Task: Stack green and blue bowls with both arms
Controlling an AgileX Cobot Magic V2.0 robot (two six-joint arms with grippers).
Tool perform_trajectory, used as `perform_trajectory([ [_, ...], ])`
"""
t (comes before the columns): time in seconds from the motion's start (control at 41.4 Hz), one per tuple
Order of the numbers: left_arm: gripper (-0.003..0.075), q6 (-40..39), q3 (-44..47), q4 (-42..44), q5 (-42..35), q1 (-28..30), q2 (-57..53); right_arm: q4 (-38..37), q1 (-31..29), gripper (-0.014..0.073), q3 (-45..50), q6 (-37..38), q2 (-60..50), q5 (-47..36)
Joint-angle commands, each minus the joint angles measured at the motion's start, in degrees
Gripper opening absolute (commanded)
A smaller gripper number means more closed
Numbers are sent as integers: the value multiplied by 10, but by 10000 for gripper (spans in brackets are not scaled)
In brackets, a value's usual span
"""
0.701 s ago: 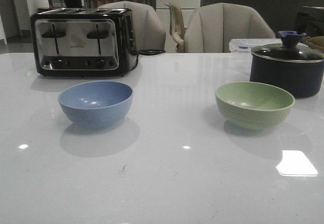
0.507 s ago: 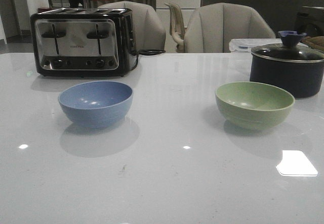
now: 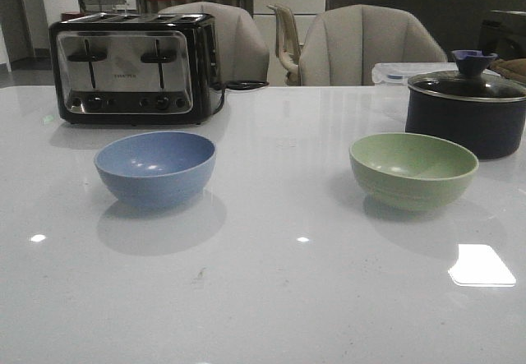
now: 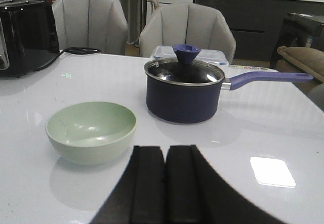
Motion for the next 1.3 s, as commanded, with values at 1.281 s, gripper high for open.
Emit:
perform_trajectory([
  [1.281, 102, -2, -390, -11, 316, -4, 242, -5, -4, 34, -416, -4, 344, 366],
])
